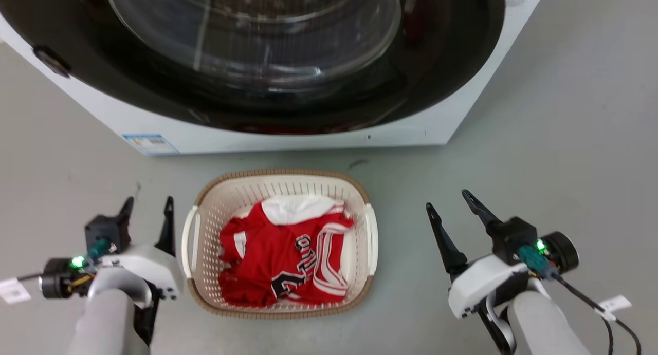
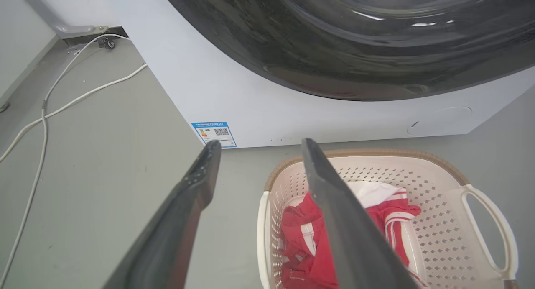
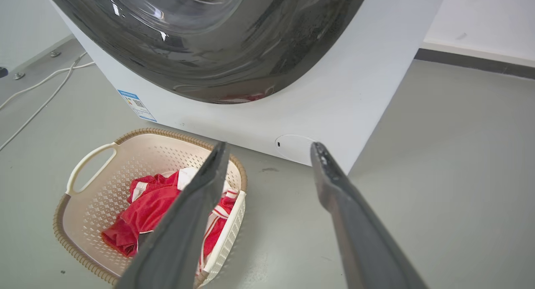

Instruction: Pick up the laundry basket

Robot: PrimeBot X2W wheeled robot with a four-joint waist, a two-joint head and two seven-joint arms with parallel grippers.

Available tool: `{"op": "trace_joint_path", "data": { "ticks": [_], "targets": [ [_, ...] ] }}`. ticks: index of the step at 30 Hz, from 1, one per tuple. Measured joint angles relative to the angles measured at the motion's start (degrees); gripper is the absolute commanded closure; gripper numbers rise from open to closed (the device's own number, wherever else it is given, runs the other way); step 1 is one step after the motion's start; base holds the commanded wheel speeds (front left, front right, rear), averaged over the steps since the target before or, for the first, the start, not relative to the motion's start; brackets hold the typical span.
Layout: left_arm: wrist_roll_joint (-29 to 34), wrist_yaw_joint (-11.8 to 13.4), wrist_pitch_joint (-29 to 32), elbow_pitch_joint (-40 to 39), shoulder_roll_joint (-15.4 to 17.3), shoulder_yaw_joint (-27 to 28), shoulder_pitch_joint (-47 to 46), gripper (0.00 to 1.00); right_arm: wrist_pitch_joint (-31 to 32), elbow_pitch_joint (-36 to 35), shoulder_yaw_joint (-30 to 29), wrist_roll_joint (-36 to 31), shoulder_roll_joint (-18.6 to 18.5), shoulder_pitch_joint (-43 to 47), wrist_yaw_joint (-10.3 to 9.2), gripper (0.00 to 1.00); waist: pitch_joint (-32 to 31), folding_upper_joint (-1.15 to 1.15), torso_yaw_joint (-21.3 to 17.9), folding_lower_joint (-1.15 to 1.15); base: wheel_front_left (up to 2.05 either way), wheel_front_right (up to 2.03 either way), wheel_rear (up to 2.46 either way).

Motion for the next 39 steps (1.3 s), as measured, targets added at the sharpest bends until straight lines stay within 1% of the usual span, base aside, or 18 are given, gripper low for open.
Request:
{"op": "trace_joint_path", "data": {
  "ticks": [1, 3, 6, 7, 8, 9, 16, 26, 39],
  "targets": [
    [-0.3, -0.2, 0.0, 2.6, 1.3, -0.4, -2.2, 0.0, 0.0, 2.5, 0.7, 0.0, 0.0, -2.0, 0.0, 0.0, 1.9, 0.0, 0.0, 0.0, 0.0, 0.0, 0.0],
    [-0.4, -0.4, 0.0, 5.4, 1.7, -0.9, -3.9, 0.0, 0.0, 5.2, 1.5, 0.3, 0.0, -4.1, 0.0, 0.0, 3.7, 0.0, 0.0, 0.0, 0.0, 0.0, 0.0],
    [-1.0, -0.6, 0.0, 9.1, 2.2, -1.6, -5.5, 0.0, 0.0, 9.7, 3.4, 0.8, 0.0, -6.8, 0.0, 0.0, 6.0, 0.0, 0.0, 0.0, 0.0, 0.0, 0.0],
    [-1.0, -0.6, 0.0, 9.1, 2.2, -1.6, -5.5, 0.0, 0.0, 9.7, 3.4, 0.8, 0.0, -6.8, 0.0, 0.0, 6.0, 0.0, 0.0, 0.0, 0.0, 0.0, 0.0],
    [-1.5, -0.7, 0.0, 10.9, 2.6, -2.0, -7.0, 0.0, 0.0, 12.5, 4.9, 1.2, 0.0, -8.7, 0.0, 0.0, 7.4, 0.0, 0.1, 0.0, 0.0, 0.0, 0.0],
    [-1.7, -0.7, 0.0, 11.9, 2.6, -2.2, -7.8, 0.0, 0.0, 13.9, 5.7, 1.1, 0.0, -9.7, 0.0, 0.0, 8.1, 0.0, 0.2, 0.0, 0.0, 0.0, 0.0],
    [-2.9, -0.7, 0.0, 18.7, 2.9, -4.0, -12.6, 0.0, 0.0, 21.8, 10.1, 2.8, 0.0, -16.1, 0.0, 0.0, 12.9, 0.0, 1.1, 0.0, 0.0, 0.0, 0.0],
    [-5.3, -0.7, 0.0, 25.0, 2.8, -7.1, -18.2, 0.0, 0.0, 28.8, 15.5, 5.0, 0.0, -23.0, -0.01, 0.0, 19.8, 0.0, 2.5, 0.0, 0.0, 0.0, 0.0],
    [-7.9, -0.7, 0.0, 29.1, 1.7, -11.2, -23.0, 0.0, 0.0, 34.9, 18.6, 7.9, 0.0, -28.8, -0.01, 0.0, 25.9, 0.0, 4.4, -0.01, 0.0, 0.0, 0.0]
  ]
}}
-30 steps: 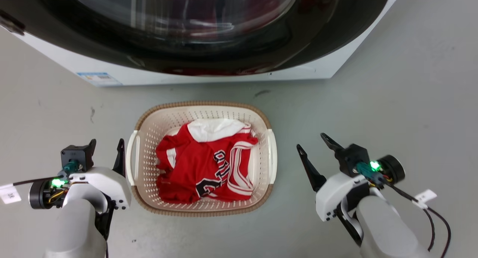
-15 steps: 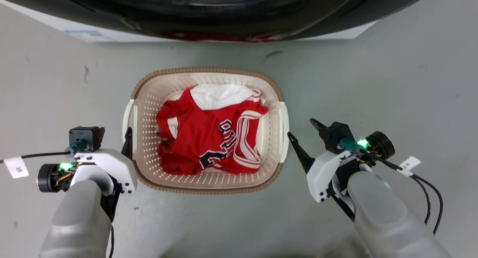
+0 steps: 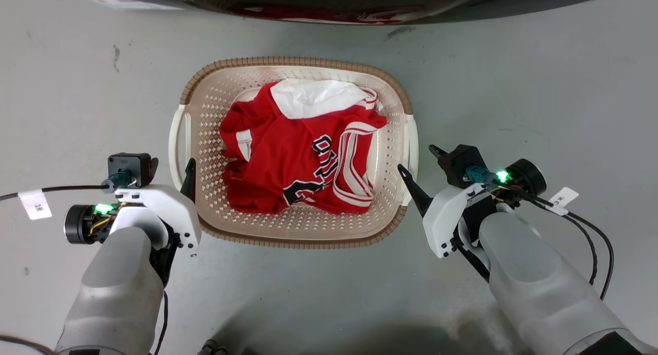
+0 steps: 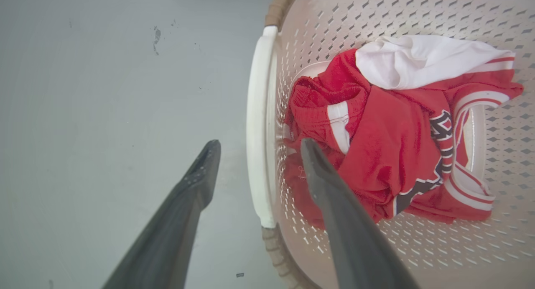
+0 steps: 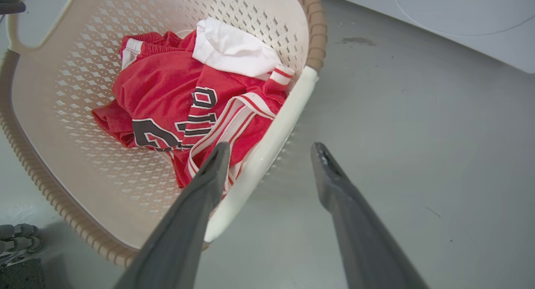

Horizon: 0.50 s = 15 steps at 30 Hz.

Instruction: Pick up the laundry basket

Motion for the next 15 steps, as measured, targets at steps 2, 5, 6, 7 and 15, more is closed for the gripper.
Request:
{"op": "trace_joint_path", "data": {
  "ticks": [2, 5, 6, 7, 15],
  "targets": [
    [-0.4, 0.0, 0.0, 0.9, 0.0, -0.7, -0.7, 0.0, 0.0, 0.8, 0.5, 0.3, 0.0, -0.7, 0.01, 0.0, 0.7, 0.0, 0.2, 0.0, 0.0, 0.0, 0.0],
    [-1.2, 0.0, 0.0, 1.3, -0.1, -2.2, -1.8, 0.0, 0.0, 2.3, 1.1, 1.1, 0.0, -1.8, 0.01, 0.0, 1.6, 0.0, 0.4, 0.0, 0.0, 0.0, 0.0],
    [-1.6, 0.0, 0.0, 1.5, -0.2, -2.7, -2.2, 0.0, 0.0, 2.6, 1.4, 1.6, 0.0, -2.3, 0.01, 0.0, 2.0, 0.0, 0.4, 0.0, 0.0, 0.0, 0.0],
    [-1.9, 0.0, 0.0, 1.6, -0.3, -3.2, -2.5, 0.0, 0.0, 3.1, 1.7, 1.9, 0.0, -2.6, 0.01, 0.0, 2.3, 0.0, 0.5, 0.0, 0.0, 0.0, 0.0],
    [-4.0, 0.0, 0.0, 2.2, -0.4, -6.9, -4.4, 0.0, 0.3, 5.4, 4.5, 4.8, 0.1, -4.4, 0.01, 0.0, 4.0, 0.0, 1.2, 0.0, 0.0, 0.0, 0.0]
  ]
}}
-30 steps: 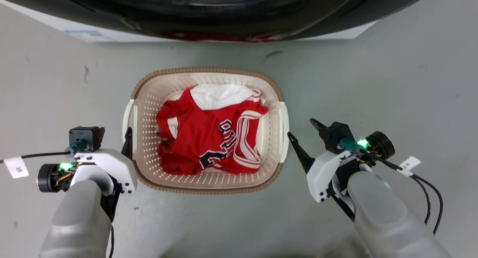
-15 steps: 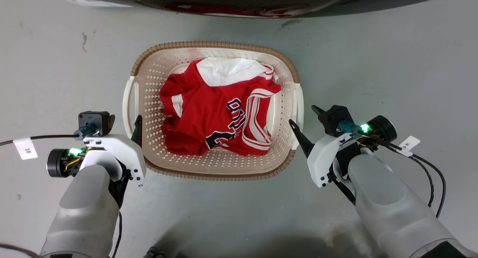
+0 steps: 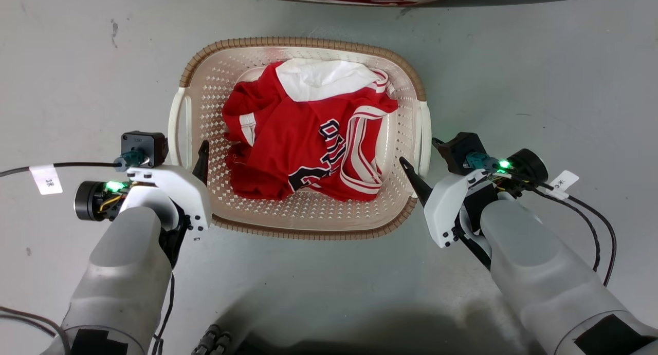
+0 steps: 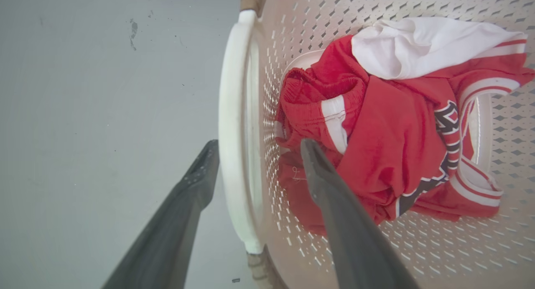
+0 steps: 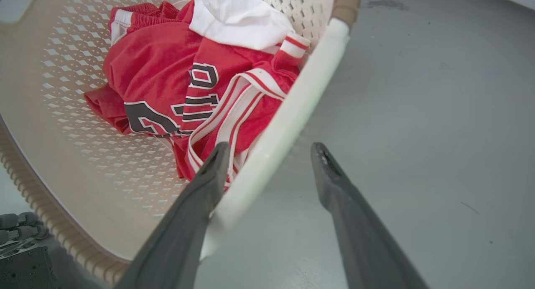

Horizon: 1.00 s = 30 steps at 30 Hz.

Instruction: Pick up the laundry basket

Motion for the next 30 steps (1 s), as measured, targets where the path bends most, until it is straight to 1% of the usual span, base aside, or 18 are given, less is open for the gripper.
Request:
{"op": "trace_joint_path", "data": {
  "ticks": [11, 12, 13, 14, 22, 30],
  "targets": [
    [-1.5, 0.0, 0.0, 1.2, 0.4, -3.1, -1.4, 0.0, 1.2, 1.0, 3.6, 3.4, 0.1, -1.8, 0.01, 0.0, 1.6, 0.0, -0.1, 0.0, 0.0, 0.0, 0.0],
    [-1.6, 0.0, 0.0, 1.4, 0.4, -3.4, -1.4, 0.09, 1.2, 1.1, 3.8, 3.5, 0.1, -2.0, 0.02, 0.0, 1.8, 0.0, -0.2, 0.0, 0.0, 0.0, 0.0],
    [-1.5, 0.0, 0.0, 1.4, 0.4, -3.7, -1.4, 0.66, 1.2, 1.2, 3.9, 3.5, 0.1, -2.2, 0.03, 0.72, 1.9, 0.0, -0.2, 0.0, 0.0, 0.0, 0.0],
    [-1.5, 0.0, 0.0, 1.4, 0.5, -3.8, -1.5, 1.0, 1.1, 1.5, 4.0, 3.5, 0.1, -2.4, 0.03, 1.0, 2.1, 0.0, -0.2, 0.0, 0.0, 0.0, 0.0],
    [-2.1, 0.0, -0.1, 2.2, 0.1, -5.0, -1.7, 1.0, 0.8, 2.7, 5.0, 4.6, 0.2, -2.8, 0.0, 1.0, 2.1, 0.0, -0.3, -0.02, 0.0, 0.0, 0.0],
    [-3.5, 0.0, -0.1, 3.2, -1.5, -7.3, -1.4, 1.0, 2.1, 3.9, 6.5, 6.0, -0.5, -2.2, -0.2, 1.0, -0.9, 0.0, -0.4, -0.01, 0.0, 0.0, 0.0]
  ]
}}
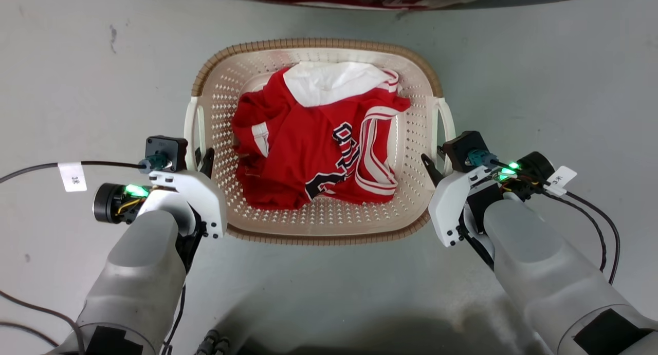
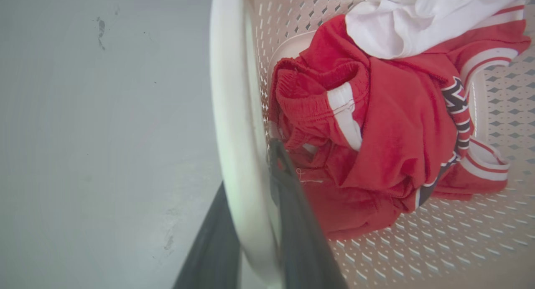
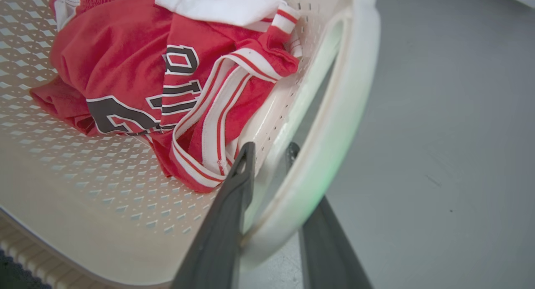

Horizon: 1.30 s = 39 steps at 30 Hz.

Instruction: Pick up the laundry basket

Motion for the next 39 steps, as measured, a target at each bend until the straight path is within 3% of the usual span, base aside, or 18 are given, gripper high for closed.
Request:
{"op": "trace_joint_path", "data": {
  "ticks": [22, 39],
  "targets": [
    [-10.1, 0.0, 6.0, 0.4, -1.0, -9.7, 9.8, 1.0, 6.8, 0.7, 6.9, 7.4, 0.0, 9.4, -0.22, 1.0, -19.4, 0.0, -1.7, 0.0, 0.0, 0.0, 0.0],
    [-19.6, 0.1, 16.0, -3.1, 1.0, -18.8, 18.0, 1.0, 13.7, 0.4, 13.8, 15.2, 0.1, 17.3, -0.21, 1.0, -36.3, 0.0, -3.8, 0.0, 0.0, 0.0, 0.0]
  ]
}}
